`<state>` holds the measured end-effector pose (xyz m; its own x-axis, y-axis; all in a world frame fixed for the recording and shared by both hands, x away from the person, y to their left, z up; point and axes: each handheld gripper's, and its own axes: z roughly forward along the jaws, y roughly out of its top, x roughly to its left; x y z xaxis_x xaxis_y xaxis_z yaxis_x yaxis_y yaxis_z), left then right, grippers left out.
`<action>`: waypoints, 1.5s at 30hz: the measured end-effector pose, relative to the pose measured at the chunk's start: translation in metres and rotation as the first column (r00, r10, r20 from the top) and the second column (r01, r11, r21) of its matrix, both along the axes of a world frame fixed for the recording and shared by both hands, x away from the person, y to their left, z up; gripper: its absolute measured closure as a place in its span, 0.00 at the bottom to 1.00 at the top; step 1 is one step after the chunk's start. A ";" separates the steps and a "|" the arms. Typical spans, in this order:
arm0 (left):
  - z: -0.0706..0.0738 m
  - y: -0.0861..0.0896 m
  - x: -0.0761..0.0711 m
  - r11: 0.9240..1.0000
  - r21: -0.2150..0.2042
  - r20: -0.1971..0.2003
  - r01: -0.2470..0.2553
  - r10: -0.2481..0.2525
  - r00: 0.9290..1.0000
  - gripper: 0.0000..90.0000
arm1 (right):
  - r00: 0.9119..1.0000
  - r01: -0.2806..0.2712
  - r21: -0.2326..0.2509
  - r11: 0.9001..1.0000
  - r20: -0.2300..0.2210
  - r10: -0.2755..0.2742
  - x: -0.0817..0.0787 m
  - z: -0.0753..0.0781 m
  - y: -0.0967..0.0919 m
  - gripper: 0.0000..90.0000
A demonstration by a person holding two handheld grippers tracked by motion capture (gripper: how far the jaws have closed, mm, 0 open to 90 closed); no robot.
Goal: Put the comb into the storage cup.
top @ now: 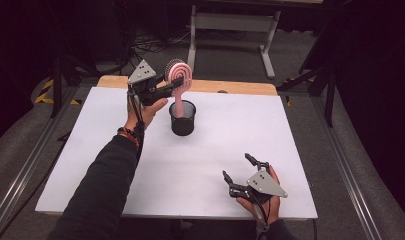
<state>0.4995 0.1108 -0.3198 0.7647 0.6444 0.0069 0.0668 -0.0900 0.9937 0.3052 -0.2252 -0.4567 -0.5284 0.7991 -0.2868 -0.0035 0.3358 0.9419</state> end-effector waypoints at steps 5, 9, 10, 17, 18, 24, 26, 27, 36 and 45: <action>-0.009 -0.001 0.002 1.000 0.001 -0.022 -0.001 0.001 1.000 0.70 | 1.000 0.002 0.002 1.000 -0.003 -0.002 0.000 0.000 -0.001 0.15; -0.018 -0.005 0.002 1.000 0.001 -0.045 0.018 -0.018 0.999 0.70 | 1.000 -0.006 -0.009 1.000 -0.002 0.006 0.000 0.000 0.000 0.15; -0.020 -0.006 0.002 1.000 -0.006 -0.052 0.023 -0.023 0.998 0.70 | 1.000 -0.007 -0.012 1.000 -0.005 0.006 0.000 0.000 0.001 0.15; -0.032 -0.012 0.000 1.000 -0.010 -0.067 0.017 -0.017 0.998 0.70 | 1.000 -0.004 -0.012 1.000 -0.009 0.004 0.001 -0.001 0.001 0.15; -0.033 -0.012 0.000 1.000 -0.015 -0.074 0.024 -0.025 0.997 0.70 | 1.000 -0.003 -0.015 1.000 -0.009 0.003 0.001 -0.001 0.001 0.15; -0.037 -0.014 -0.001 1.000 -0.021 -0.083 0.022 -0.024 0.996 0.70 | 1.000 -0.005 -0.019 1.000 -0.012 0.005 0.001 -0.001 0.002 0.15; -0.039 -0.016 -0.001 1.000 -0.015 -0.085 0.021 -0.022 0.996 0.70 | 1.000 -0.003 -0.023 1.000 -0.014 0.002 0.000 -0.001 0.002 0.15; -0.039 -0.016 -0.001 1.000 -0.016 -0.084 0.019 -0.020 0.996 0.70 | 1.000 -0.005 -0.021 1.000 -0.014 0.005 0.001 -0.001 0.002 0.15; -0.051 -0.017 0.003 1.000 -0.027 -0.109 0.011 -0.014 0.994 0.70 | 1.000 -0.007 -0.021 1.000 -0.018 0.007 0.000 -0.002 0.003 0.15; -0.054 -0.018 0.004 0.999 -0.038 -0.113 0.011 -0.015 0.993 0.69 | 1.000 -0.013 -0.027 1.000 -0.021 0.012 0.000 -0.002 0.004 0.15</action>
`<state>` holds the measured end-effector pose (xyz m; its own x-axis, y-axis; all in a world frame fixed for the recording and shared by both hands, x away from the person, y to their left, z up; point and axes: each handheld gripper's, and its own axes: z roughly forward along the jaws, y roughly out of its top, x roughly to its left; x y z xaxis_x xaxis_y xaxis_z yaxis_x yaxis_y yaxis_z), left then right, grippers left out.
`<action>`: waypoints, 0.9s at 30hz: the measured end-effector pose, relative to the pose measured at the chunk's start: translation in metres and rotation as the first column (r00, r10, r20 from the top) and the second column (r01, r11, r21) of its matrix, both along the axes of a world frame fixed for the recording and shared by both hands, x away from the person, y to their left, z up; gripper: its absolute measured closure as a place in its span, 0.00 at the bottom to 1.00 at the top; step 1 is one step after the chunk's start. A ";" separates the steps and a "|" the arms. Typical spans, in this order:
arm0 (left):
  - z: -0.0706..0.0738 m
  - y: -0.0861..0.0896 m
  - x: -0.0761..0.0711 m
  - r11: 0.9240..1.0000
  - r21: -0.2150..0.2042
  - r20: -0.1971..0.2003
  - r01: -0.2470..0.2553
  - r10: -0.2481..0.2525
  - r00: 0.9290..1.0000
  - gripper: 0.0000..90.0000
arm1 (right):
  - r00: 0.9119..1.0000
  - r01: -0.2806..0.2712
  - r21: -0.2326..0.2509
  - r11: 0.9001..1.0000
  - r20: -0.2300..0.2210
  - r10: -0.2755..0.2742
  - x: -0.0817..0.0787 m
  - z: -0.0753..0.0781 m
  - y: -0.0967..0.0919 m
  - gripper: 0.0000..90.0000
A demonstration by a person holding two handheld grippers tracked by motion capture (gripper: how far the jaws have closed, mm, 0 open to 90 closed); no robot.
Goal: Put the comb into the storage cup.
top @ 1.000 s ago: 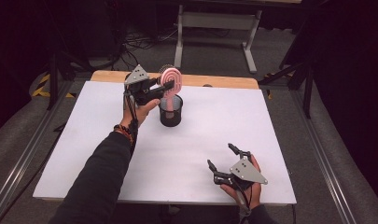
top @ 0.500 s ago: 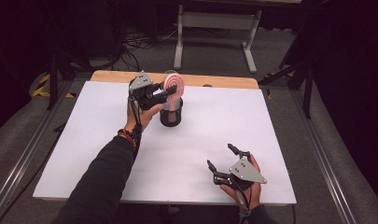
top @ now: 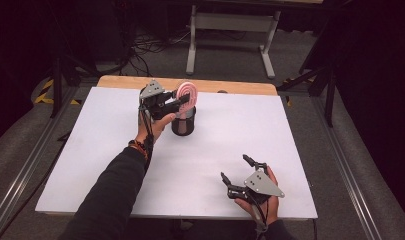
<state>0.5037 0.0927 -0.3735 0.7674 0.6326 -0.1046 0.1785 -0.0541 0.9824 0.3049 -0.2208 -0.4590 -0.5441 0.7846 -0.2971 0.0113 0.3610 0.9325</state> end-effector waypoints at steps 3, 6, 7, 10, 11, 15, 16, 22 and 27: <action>0.001 0.001 0.000 1.000 -0.001 0.002 -0.019 0.019 1.000 0.66 | 1.000 -0.001 -0.001 1.000 -0.001 0.001 0.000 0.000 0.001 0.15; 0.003 0.005 0.000 1.000 -0.001 0.002 -0.031 0.031 1.000 0.64 | 1.000 -0.001 -0.002 1.000 -0.002 0.001 0.000 -0.001 0.001 0.15; 0.003 0.006 0.000 0.999 -0.005 0.000 -0.037 0.037 0.999 0.64 | 1.000 0.000 -0.001 1.000 -0.003 0.000 0.000 -0.001 0.001 0.15; 0.004 0.011 0.002 0.999 -0.010 -0.003 -0.044 0.044 0.999 0.62 | 1.000 -0.003 -0.007 1.000 -0.005 0.003 0.000 -0.001 0.001 0.15; 0.004 0.013 0.002 0.999 -0.007 -0.004 -0.044 0.044 0.999 0.61 | 1.000 -0.003 -0.005 1.000 -0.005 0.003 0.001 -0.001 0.001 0.15; 0.005 0.018 0.004 0.998 -0.002 -0.012 -0.058 0.058 0.998 0.60 | 1.000 -0.004 -0.014 1.000 -0.013 0.003 0.001 -0.003 0.003 0.15; 0.005 0.020 0.004 0.998 -0.003 -0.008 -0.068 0.068 0.998 0.59 | 1.000 -0.005 -0.017 1.000 -0.013 0.005 0.001 -0.003 0.003 0.15; 0.007 0.028 0.005 0.996 0.020 0.004 -0.086 0.085 0.996 0.56 | 1.000 -0.004 -0.021 1.000 -0.012 0.004 0.001 -0.003 0.004 0.15; 0.009 0.035 0.005 0.994 0.022 0.005 -0.104 0.104 0.995 0.54 | 1.000 -0.003 -0.021 1.000 -0.012 0.003 0.002 -0.004 0.004 0.15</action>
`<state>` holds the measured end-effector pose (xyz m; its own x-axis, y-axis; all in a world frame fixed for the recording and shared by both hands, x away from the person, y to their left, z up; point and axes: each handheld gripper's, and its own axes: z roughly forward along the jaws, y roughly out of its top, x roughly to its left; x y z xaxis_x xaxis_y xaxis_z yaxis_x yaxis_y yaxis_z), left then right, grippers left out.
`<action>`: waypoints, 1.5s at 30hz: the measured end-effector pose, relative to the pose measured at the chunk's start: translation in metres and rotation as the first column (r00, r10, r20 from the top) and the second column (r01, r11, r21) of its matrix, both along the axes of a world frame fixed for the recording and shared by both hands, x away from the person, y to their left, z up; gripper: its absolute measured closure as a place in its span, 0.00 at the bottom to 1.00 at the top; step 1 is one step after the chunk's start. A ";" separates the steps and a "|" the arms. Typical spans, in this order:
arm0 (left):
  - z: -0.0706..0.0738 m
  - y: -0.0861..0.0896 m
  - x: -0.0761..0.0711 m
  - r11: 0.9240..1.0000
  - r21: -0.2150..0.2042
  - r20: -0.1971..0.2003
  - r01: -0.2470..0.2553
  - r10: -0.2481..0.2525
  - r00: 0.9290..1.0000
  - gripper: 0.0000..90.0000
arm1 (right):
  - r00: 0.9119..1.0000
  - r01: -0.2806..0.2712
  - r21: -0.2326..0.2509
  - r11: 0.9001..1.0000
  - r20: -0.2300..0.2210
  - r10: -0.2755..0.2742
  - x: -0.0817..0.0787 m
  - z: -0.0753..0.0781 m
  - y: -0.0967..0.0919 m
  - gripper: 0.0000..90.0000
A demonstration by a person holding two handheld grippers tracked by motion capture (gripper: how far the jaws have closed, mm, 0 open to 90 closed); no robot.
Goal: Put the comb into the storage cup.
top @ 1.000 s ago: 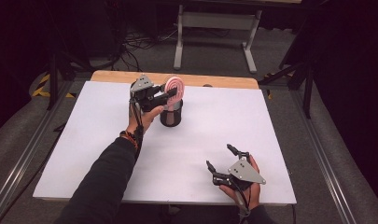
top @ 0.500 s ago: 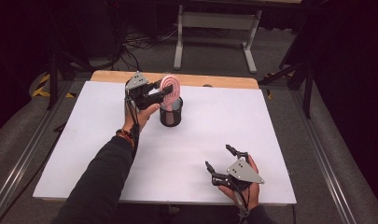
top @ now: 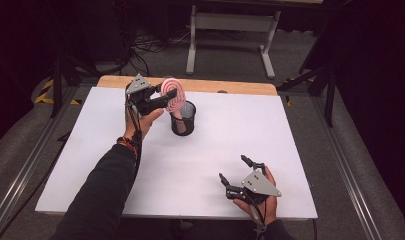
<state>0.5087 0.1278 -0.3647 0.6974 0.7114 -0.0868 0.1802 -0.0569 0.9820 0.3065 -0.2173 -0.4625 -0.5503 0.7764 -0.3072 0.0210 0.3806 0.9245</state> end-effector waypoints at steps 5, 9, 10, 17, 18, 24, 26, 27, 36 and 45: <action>0.000 0.002 0.000 1.000 0.023 0.000 0.009 -0.009 1.000 0.57 | 1.000 -0.005 -0.016 1.000 0.006 0.005 0.000 0.001 0.001 0.15; 0.001 0.003 0.002 0.999 0.044 0.005 0.000 0.000 1.000 0.56 | 1.000 -0.007 -0.015 1.000 0.006 0.007 -0.001 0.001 0.001 0.15; 0.001 0.004 0.002 0.999 0.043 0.005 -0.001 0.001 1.000 0.55 | 1.000 -0.007 -0.015 1.000 0.009 0.008 -0.001 0.001 0.001 0.15; 0.005 0.004 0.002 0.997 0.073 0.000 0.003 -0.003 1.000 0.48 | 1.000 -0.007 -0.015 1.000 0.017 0.007 -0.002 0.001 0.001 0.14; 0.006 0.004 0.002 0.997 0.081 -0.002 0.003 -0.003 1.000 0.47 | 1.000 -0.008 -0.014 1.000 0.017 0.008 -0.002 0.002 0.001 0.14; 0.010 0.008 0.000 0.996 0.093 -0.002 -0.009 0.009 1.000 0.37 | 1.000 -0.010 -0.019 1.000 0.009 0.010 -0.002 0.001 0.002 0.14; 0.011 0.009 -0.001 0.995 0.104 0.003 -0.009 0.009 1.000 0.35 | 1.000 -0.010 -0.020 1.000 0.009 0.010 -0.002 0.001 0.002 0.14; 0.011 0.009 -0.001 0.995 0.103 0.004 -0.007 0.007 1.000 0.34 | 1.000 -0.009 -0.019 1.000 0.011 0.009 -0.002 0.001 0.002 0.14; 0.013 0.005 -0.002 0.990 0.135 0.017 -0.037 0.035 0.999 0.26 | 1.000 -0.008 -0.015 1.000 0.015 0.008 -0.002 0.001 0.002 0.15; 0.016 0.006 -0.003 0.985 0.166 0.026 -0.044 0.040 0.999 0.19 | 1.000 -0.007 -0.011 1.000 0.008 0.007 -0.001 0.001 0.001 0.15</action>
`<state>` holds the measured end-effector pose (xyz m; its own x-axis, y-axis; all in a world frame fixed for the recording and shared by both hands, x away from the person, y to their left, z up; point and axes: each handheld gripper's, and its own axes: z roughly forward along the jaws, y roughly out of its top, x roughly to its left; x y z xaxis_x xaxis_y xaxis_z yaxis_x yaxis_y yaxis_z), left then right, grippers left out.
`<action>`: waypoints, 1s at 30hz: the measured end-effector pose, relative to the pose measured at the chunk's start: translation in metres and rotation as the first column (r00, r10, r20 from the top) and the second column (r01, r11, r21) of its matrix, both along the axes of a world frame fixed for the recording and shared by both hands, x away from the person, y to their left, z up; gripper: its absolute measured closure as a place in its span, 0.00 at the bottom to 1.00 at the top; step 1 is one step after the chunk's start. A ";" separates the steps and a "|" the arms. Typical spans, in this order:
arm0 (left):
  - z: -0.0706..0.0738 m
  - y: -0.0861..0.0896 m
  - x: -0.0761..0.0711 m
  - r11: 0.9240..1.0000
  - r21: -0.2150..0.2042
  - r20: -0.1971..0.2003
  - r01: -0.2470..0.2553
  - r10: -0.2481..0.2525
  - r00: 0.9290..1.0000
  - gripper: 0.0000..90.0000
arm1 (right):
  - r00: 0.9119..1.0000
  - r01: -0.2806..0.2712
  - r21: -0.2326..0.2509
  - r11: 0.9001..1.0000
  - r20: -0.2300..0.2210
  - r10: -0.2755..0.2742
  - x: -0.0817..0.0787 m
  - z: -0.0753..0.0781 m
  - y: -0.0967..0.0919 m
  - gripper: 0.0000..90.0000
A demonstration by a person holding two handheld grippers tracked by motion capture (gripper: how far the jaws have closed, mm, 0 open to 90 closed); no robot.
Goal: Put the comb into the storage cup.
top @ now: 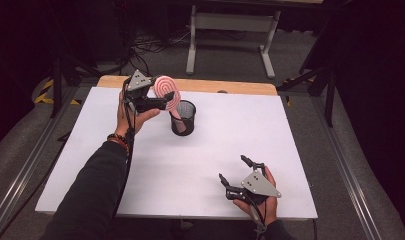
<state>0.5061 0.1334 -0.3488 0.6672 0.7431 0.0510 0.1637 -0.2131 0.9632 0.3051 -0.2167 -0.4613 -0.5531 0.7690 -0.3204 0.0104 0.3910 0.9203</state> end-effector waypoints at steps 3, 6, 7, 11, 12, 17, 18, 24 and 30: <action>0.002 0.000 -0.001 1.000 0.011 0.012 -0.001 0.001 1.000 0.18 | 1.000 0.001 0.002 1.000 -0.001 -0.001 0.000 0.000 0.000 0.15; 0.004 0.000 -0.001 1.000 0.012 0.012 0.001 -0.001 1.000 0.16 | 1.000 0.002 0.003 1.000 -0.002 -0.002 0.001 0.000 0.000 0.15; 0.005 0.001 -0.002 1.000 0.014 0.014 -0.002 0.002 1.000 0.16 | 1.000 0.002 0.003 1.000 -0.002 -0.002 0.000 0.000 0.000 0.15; 0.007 0.003 -0.002 1.000 0.012 0.022 -0.015 0.014 1.000 0.14 | 1.000 -0.002 0.000 1.000 -0.003 0.002 0.000 0.000 0.000 0.15; 0.008 0.004 -0.002 1.000 0.006 0.021 -0.015 0.015 1.000 0.14 | 1.000 -0.003 0.000 1.000 -0.004 0.003 0.000 0.000 0.000 0.15; 0.009 0.008 -0.003 1.000 -0.006 0.020 -0.012 0.012 1.000 0.13 | 1.000 -0.003 0.001 1.000 -0.007 0.003 0.001 -0.001 0.000 0.14; 0.010 0.009 -0.003 1.000 -0.009 0.021 -0.009 0.009 1.000 0.13 | 1.000 -0.002 0.001 1.000 -0.008 0.002 0.001 -0.001 0.000 0.14; 0.012 0.011 -0.005 1.000 -0.004 0.031 -0.002 0.002 1.000 0.09 | 1.000 -0.002 0.002 1.000 -0.008 0.002 0.001 -0.001 -0.001 0.14; 0.014 0.013 -0.007 1.000 -0.007 0.040 -0.001 0.001 0.999 0.09 | 1.000 -0.002 0.001 1.000 -0.006 0.002 0.001 -0.001 0.000 0.14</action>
<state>0.4991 0.1463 -0.3349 0.6641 0.7441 0.0731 0.1248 -0.2066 0.9704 0.3058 -0.2172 -0.4620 -0.5568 0.7679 -0.3168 0.0147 0.3904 0.9205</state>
